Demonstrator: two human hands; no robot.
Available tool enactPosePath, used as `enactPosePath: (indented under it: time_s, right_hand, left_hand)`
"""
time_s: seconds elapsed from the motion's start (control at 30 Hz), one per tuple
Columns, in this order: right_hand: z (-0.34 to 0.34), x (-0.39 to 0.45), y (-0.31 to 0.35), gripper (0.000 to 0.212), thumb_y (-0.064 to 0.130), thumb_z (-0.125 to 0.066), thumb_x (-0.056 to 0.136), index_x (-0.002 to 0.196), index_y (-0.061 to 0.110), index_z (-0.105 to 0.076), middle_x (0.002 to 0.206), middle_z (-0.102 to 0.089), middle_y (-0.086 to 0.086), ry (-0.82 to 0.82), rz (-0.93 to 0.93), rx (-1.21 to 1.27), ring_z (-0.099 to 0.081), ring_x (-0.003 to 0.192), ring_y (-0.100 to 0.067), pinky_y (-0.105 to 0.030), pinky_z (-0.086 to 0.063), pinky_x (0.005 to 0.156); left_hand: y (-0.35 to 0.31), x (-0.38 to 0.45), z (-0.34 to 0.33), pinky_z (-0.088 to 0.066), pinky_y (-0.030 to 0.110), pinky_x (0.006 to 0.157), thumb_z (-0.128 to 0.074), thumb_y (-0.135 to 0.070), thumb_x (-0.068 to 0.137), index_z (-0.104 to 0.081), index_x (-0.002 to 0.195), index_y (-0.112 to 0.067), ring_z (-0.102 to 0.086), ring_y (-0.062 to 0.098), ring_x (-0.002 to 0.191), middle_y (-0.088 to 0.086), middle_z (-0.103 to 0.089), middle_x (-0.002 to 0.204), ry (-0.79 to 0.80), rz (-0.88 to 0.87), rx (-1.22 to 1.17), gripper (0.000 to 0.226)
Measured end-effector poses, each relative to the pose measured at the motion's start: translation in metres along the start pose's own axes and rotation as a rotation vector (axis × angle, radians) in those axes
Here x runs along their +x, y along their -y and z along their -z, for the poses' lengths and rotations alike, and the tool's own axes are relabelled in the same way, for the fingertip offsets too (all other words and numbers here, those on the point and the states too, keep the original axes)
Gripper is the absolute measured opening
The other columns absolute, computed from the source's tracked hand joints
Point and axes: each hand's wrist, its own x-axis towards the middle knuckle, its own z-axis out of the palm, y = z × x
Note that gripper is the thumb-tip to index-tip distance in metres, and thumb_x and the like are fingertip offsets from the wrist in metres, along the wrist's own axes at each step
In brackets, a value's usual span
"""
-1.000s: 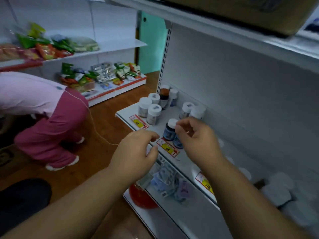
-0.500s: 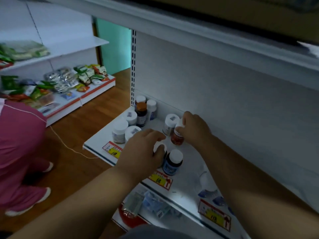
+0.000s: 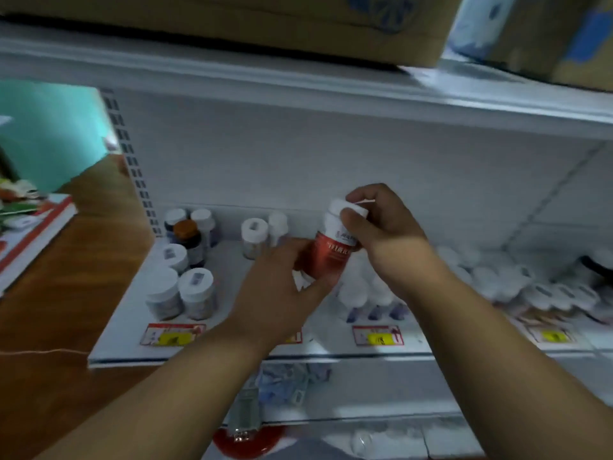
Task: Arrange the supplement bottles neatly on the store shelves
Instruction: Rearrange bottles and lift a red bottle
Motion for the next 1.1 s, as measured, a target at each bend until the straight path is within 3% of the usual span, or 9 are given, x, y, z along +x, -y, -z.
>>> enactPosePath:
  time_s: [0.1,0.2,0.33,0.47,0.57,0.73,0.83,0.97,1.1]
  right_hand:
    - [0.027,-0.043,-0.003,0.022,0.03,-0.066,0.08,0.1,0.034,-0.058,0.095,-0.066,-0.012,-0.059,-0.026,-0.022,-0.064,0.086,-0.033,-0.048,-0.056,0.073]
    - [0.063,-0.073,-0.003,0.024,0.032,-0.069,0.077,0.097,0.035,-0.057,0.085,-0.065,0.003,-0.166,-0.047,-0.065,-0.06,0.068,-0.014,-0.031,-0.05,0.059]
    - [0.107,-0.089,-0.011,0.02,0.029,-0.071,0.08,0.093,0.035,-0.058,0.085,-0.066,0.005,-0.338,-0.009,-0.12,-0.065,0.075,-0.012,-0.034,-0.056,0.062]
    - [0.161,-0.085,-0.025,0.019,0.038,-0.069,0.077,0.091,0.041,-0.056,0.085,-0.065,0.015,-0.531,0.025,-0.223,-0.064,0.078,-0.009,-0.036,-0.052,0.065]
    - [0.215,-0.066,-0.039,0.023,0.042,-0.069,0.078,0.095,0.042,-0.053,0.088,-0.064,0.017,-0.579,0.031,-0.341,-0.063,0.078,-0.001,-0.03,-0.054,0.065]
    - [0.282,-0.017,-0.081,0.032,0.023,-0.07,0.082,0.105,0.03,-0.049,0.103,-0.059,0.001,-0.487,0.083,-0.529,-0.06,0.085,-0.011,-0.028,-0.051,0.067]
    - [0.295,0.013,-0.116,0.05,0.026,-0.064,0.085,0.13,0.03,-0.044,0.115,-0.046,0.003,-0.312,0.034,-0.644,-0.05,0.096,-0.015,-0.026,-0.038,0.078]
    - [0.288,0.027,-0.166,0.053,0.024,-0.06,0.088,0.139,0.023,-0.043,0.125,-0.047,-0.01,-0.027,-0.011,-0.728,-0.053,0.105,-0.024,-0.019,-0.032,0.079]
    - [0.284,0.031,-0.196,0.047,0.024,-0.06,0.089,0.134,0.018,-0.046,0.12,-0.048,-0.013,0.144,-0.073,-0.685,-0.056,0.101,-0.025,-0.023,-0.036,0.075]
  left_hand:
    - [-0.018,-0.013,-0.029,-0.036,0.004,0.067,-0.064,-0.058,0.073,-0.047,0.1,-0.053,-0.047,-0.02,0.092,-0.034,-0.053,0.088,0.119,-0.004,-0.082,0.032]
    - [-0.038,-0.016,-0.052,-0.036,0.004,0.065,-0.067,-0.056,0.072,-0.046,0.108,-0.052,-0.047,-0.019,0.093,-0.032,-0.054,0.09,0.221,-0.07,-0.102,0.042]
    - [-0.055,-0.011,-0.081,-0.039,0.01,0.075,-0.058,-0.066,0.071,-0.045,0.13,-0.039,-0.048,-0.014,0.099,-0.023,-0.052,0.115,0.257,-0.077,-0.151,0.067]
    - [-0.075,0.002,-0.116,-0.046,0.03,0.091,-0.064,-0.053,0.08,-0.048,0.131,-0.03,-0.051,0.006,0.106,-0.012,-0.053,0.123,0.294,-0.148,-0.07,0.058]
    - [-0.101,0.023,-0.155,-0.042,0.029,0.097,-0.064,-0.051,0.08,-0.051,0.13,-0.028,-0.05,0.014,0.115,-0.007,-0.053,0.128,0.296,-0.218,0.023,0.057]
    - [-0.136,0.058,-0.227,-0.033,0.028,0.098,-0.065,-0.062,0.074,-0.042,0.137,-0.027,-0.041,0.02,0.123,-0.002,-0.044,0.136,0.326,-0.261,0.245,0.076]
    - [-0.135,0.081,-0.263,-0.017,0.041,0.115,-0.052,-0.081,0.067,-0.017,0.149,-0.027,-0.015,0.026,0.143,0.004,-0.016,0.158,0.427,-0.166,0.447,0.105]
    - [-0.121,0.094,-0.29,0.002,0.052,0.117,-0.032,-0.097,0.056,0.006,0.152,-0.028,0.012,0.029,0.147,0.005,0.013,0.161,0.573,-0.105,0.641,0.125]
    - [-0.115,0.093,-0.297,-0.016,0.049,0.114,-0.046,-0.091,0.06,-0.005,0.152,-0.026,-0.009,0.028,0.146,0.006,-0.01,0.16,0.589,-0.074,0.594,0.12]
